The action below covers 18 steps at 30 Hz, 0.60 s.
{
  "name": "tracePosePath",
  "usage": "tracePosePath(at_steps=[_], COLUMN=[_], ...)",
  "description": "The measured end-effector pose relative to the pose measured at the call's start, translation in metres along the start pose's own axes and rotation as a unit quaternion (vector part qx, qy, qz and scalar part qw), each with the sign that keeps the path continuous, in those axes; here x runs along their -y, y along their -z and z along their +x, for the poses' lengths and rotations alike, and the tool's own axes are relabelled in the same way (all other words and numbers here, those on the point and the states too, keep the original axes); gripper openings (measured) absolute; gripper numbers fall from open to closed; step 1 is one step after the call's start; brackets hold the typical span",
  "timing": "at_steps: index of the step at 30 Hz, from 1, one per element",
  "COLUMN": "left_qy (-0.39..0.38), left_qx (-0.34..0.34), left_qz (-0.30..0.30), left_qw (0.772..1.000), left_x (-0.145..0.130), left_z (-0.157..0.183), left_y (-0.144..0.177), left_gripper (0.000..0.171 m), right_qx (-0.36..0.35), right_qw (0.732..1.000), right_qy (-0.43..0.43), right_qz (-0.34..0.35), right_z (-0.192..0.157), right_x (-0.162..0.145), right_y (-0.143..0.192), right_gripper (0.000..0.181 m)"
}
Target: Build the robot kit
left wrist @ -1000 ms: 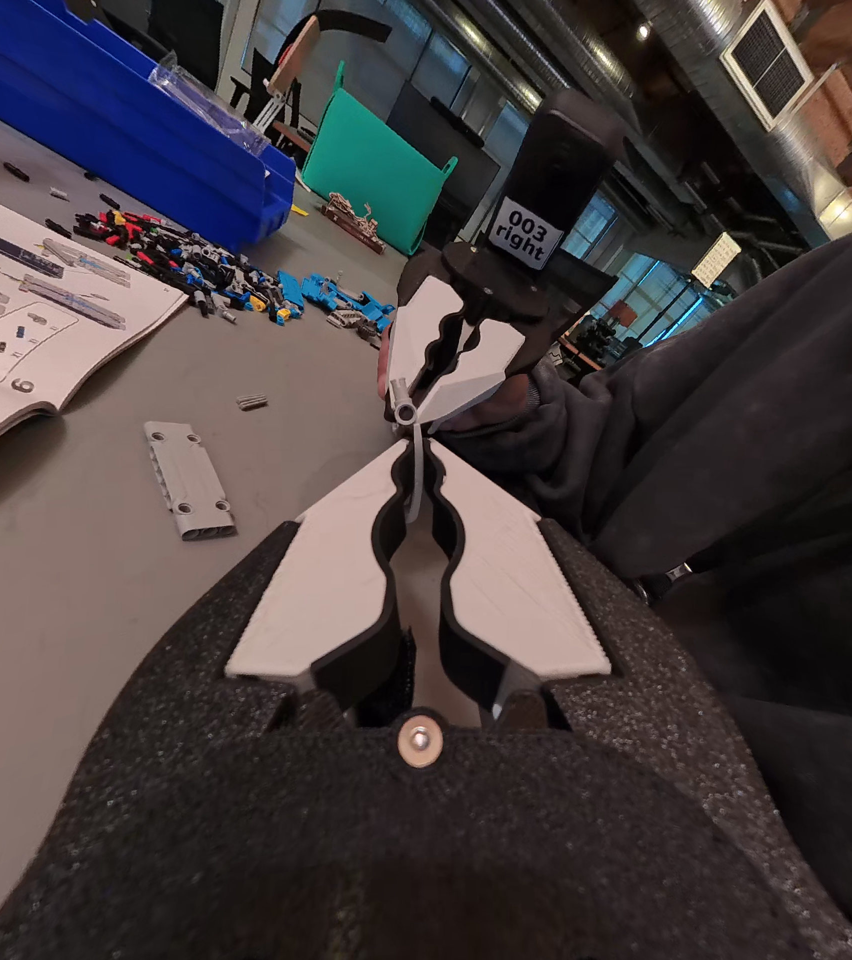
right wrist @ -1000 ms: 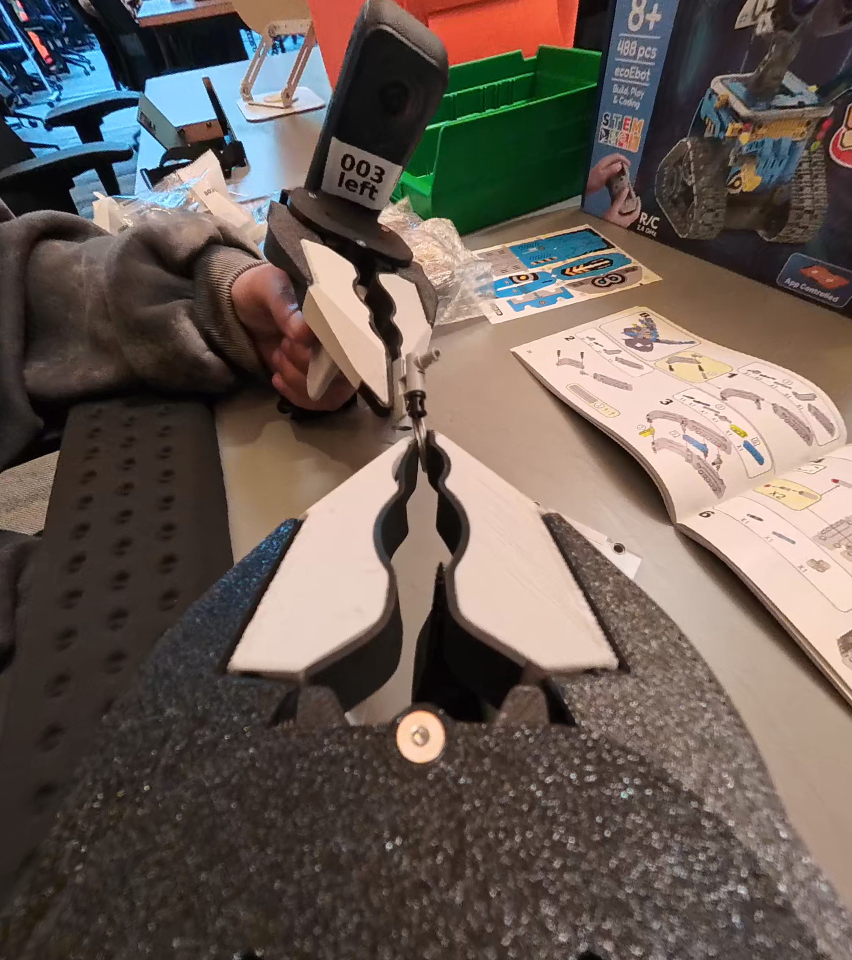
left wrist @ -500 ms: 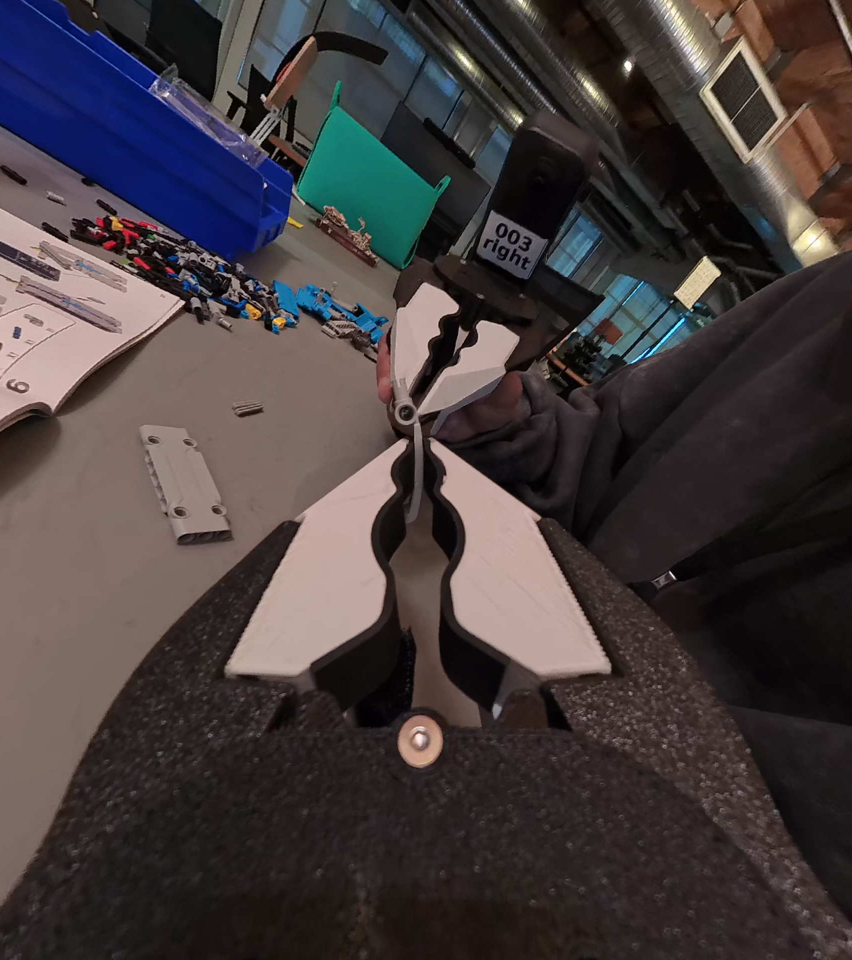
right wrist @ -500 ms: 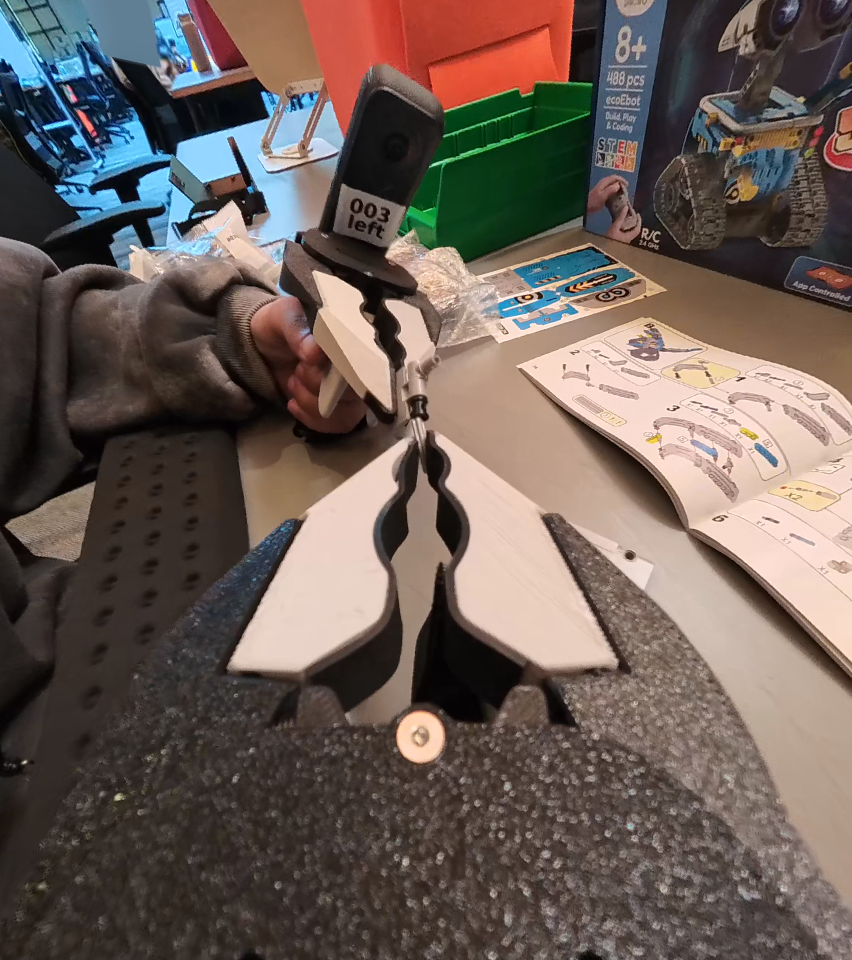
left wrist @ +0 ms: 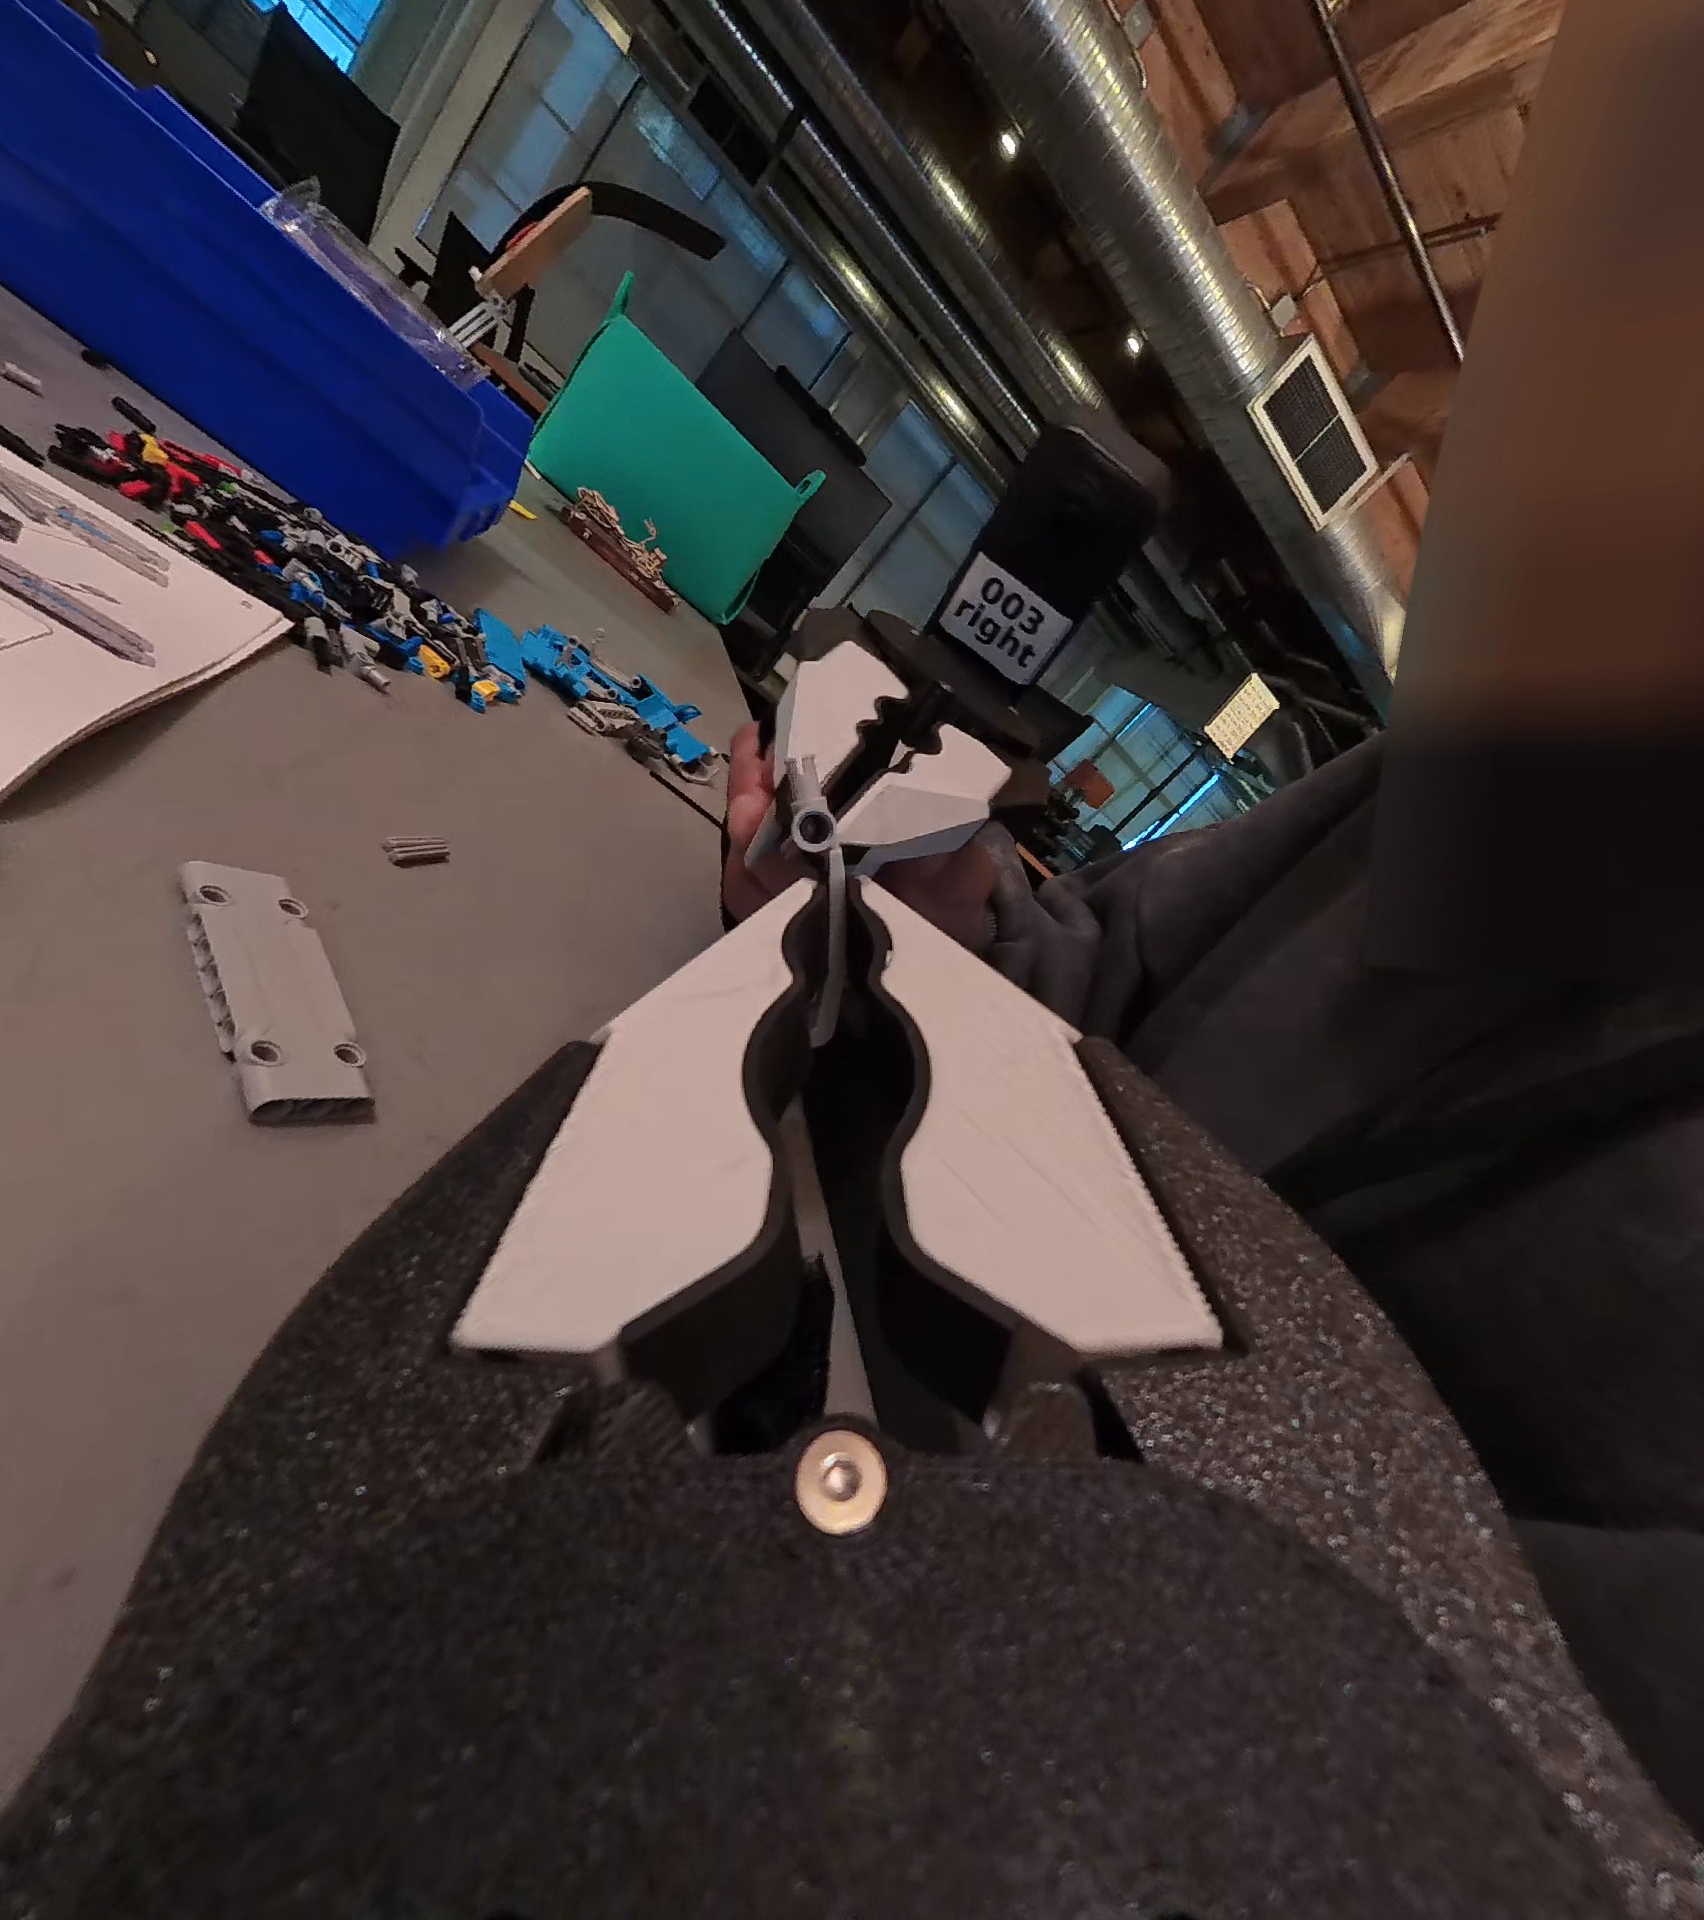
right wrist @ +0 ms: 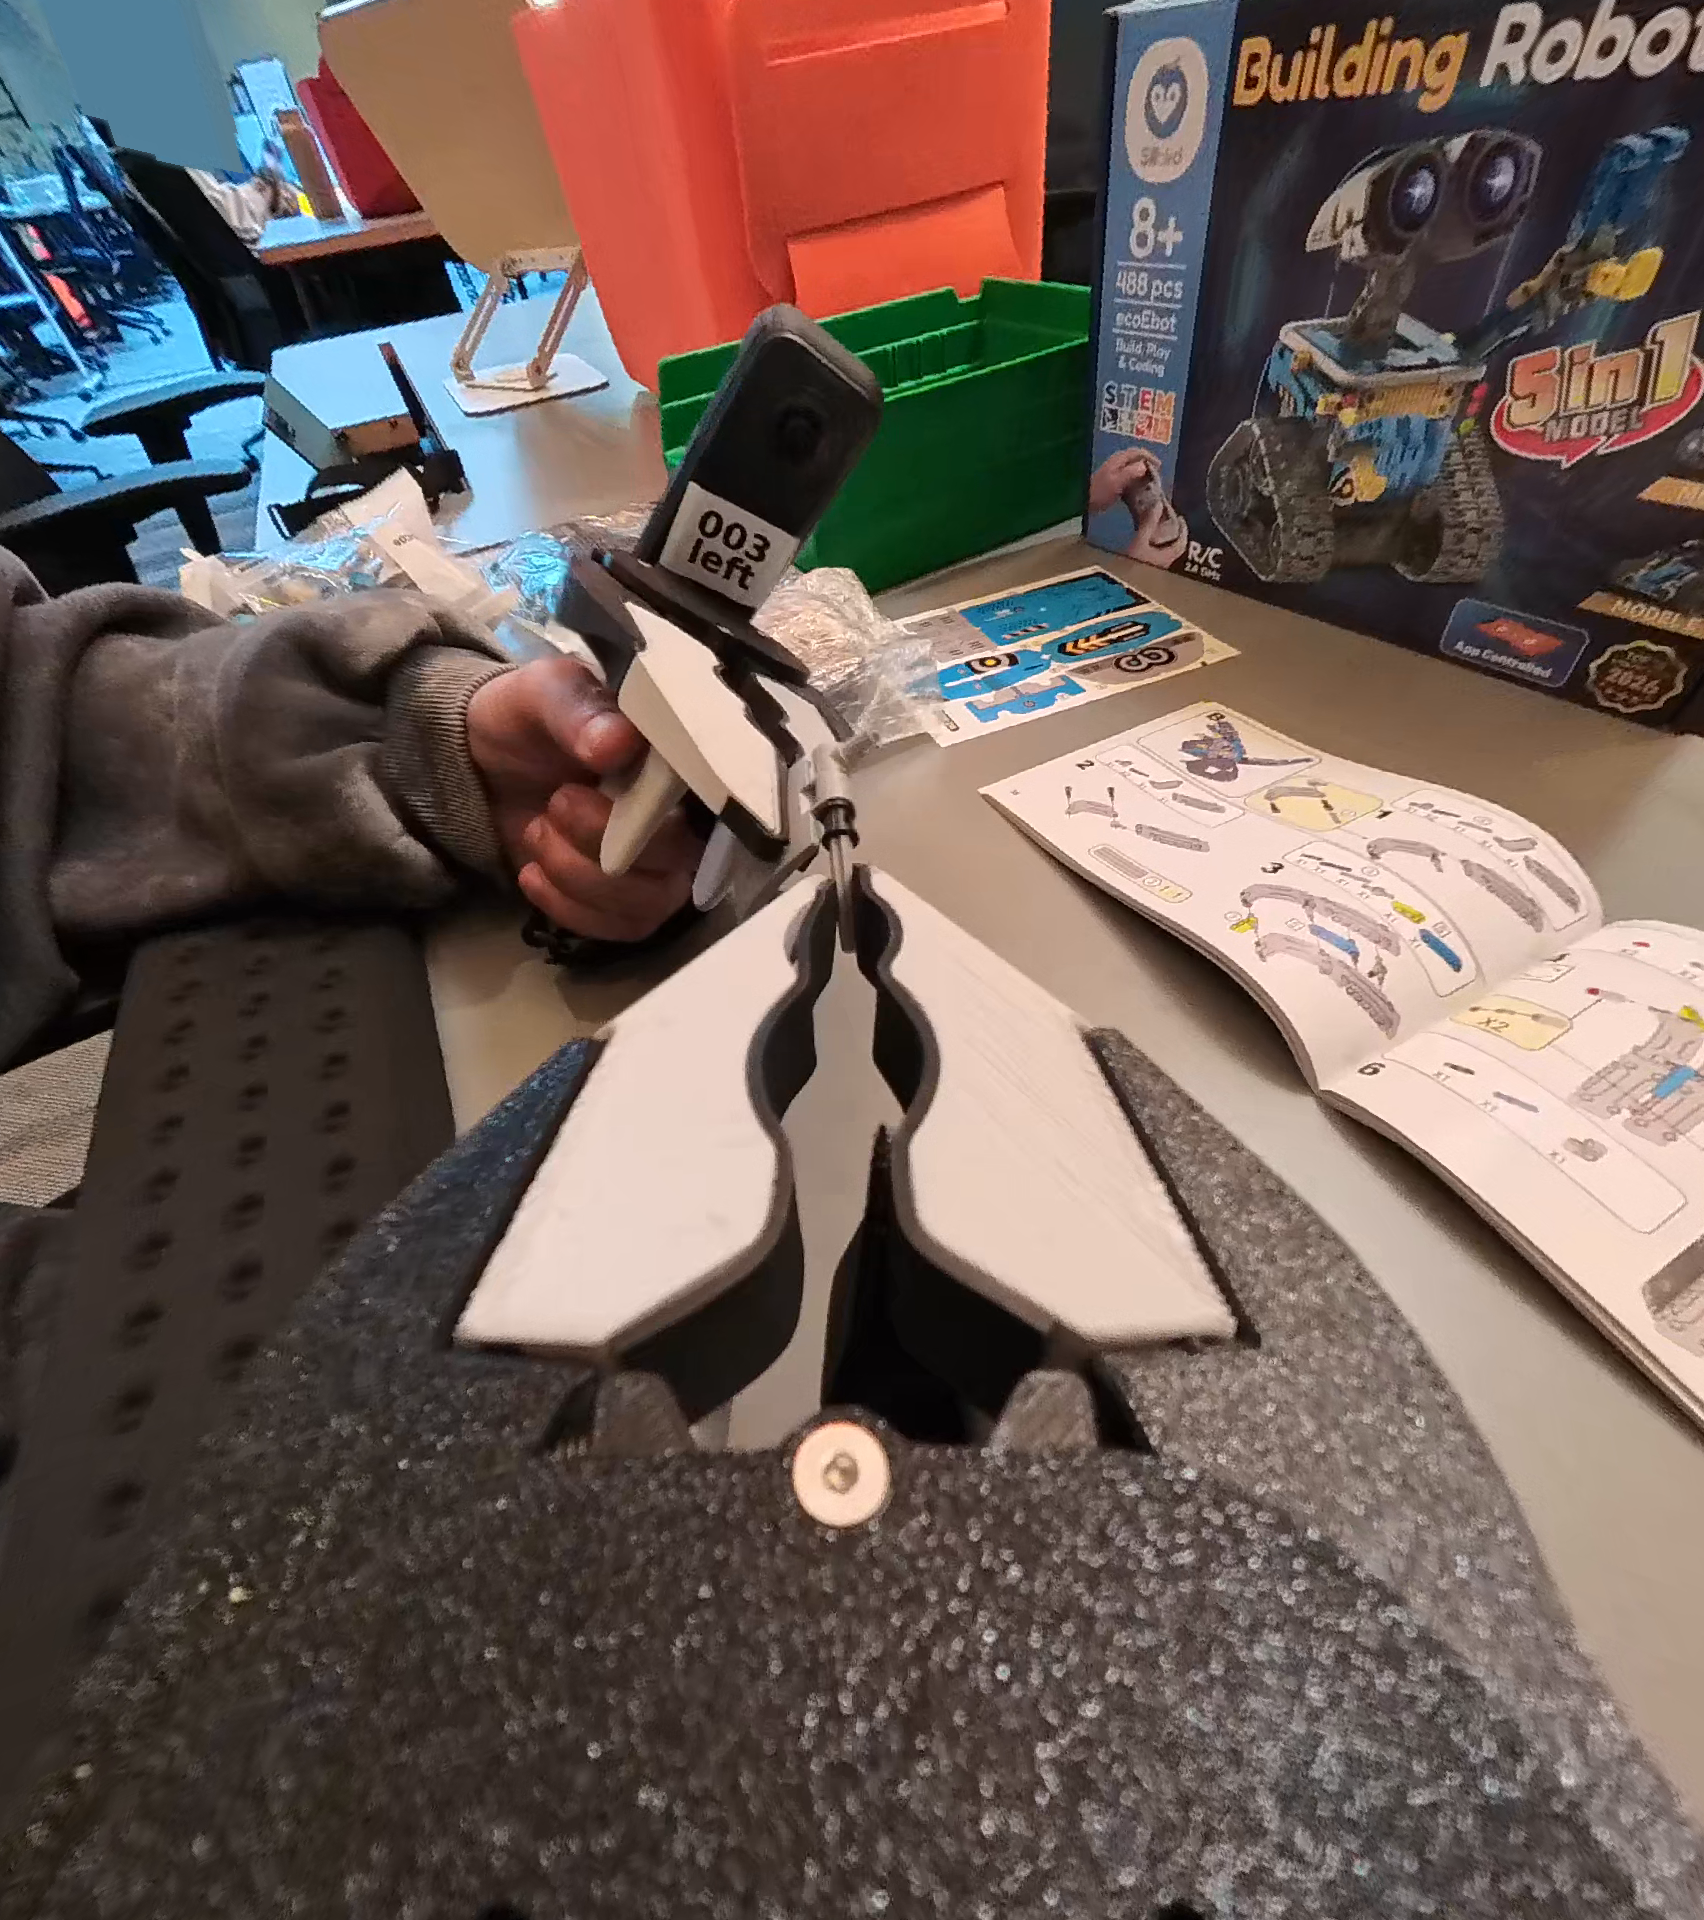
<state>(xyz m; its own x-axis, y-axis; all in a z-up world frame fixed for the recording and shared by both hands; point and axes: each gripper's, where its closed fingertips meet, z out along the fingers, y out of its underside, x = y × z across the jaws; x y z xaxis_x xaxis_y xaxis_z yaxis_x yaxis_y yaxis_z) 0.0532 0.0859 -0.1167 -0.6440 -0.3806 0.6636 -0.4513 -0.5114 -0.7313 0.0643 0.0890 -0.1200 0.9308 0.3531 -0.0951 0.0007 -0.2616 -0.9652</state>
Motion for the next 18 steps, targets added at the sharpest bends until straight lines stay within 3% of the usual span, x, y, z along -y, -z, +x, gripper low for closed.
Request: tracePosePath(at_steps=[4, 9, 14, 18], left_qy=[0.003, -0.032, -0.036, -0.025], left_qx=[0.017, 0.061, 0.062, 0.053], left_qz=[-0.018, -0.083, -0.065, -0.051], left_qw=[1.000, 0.994, 0.995, 0.997], left_x=[-0.004, -0.022, -0.016, -0.011], left_z=[-0.006, -0.015, -0.015, -0.013], left_y=[0.000, 0.001, 0.000, 0.005], left_gripper=[0.000, 0.000, 0.000, 0.000], right_qx=[-0.025, -0.032, -0.020, -0.038], right_qw=[0.999, 0.996, 0.996, 0.994], right_qy=[0.038, 0.066, 0.032, 0.002], right_qz=[-0.022, -0.059, -0.081, -0.100], right_z=[0.002, 0.002, 0.009, 0.036], right_x=[-0.006, -0.020, -0.032, -0.043], right_y=[-0.001, -0.006, -0.007, 0.014], right_gripper=[0.001, 0.000, 0.000, 0.000])
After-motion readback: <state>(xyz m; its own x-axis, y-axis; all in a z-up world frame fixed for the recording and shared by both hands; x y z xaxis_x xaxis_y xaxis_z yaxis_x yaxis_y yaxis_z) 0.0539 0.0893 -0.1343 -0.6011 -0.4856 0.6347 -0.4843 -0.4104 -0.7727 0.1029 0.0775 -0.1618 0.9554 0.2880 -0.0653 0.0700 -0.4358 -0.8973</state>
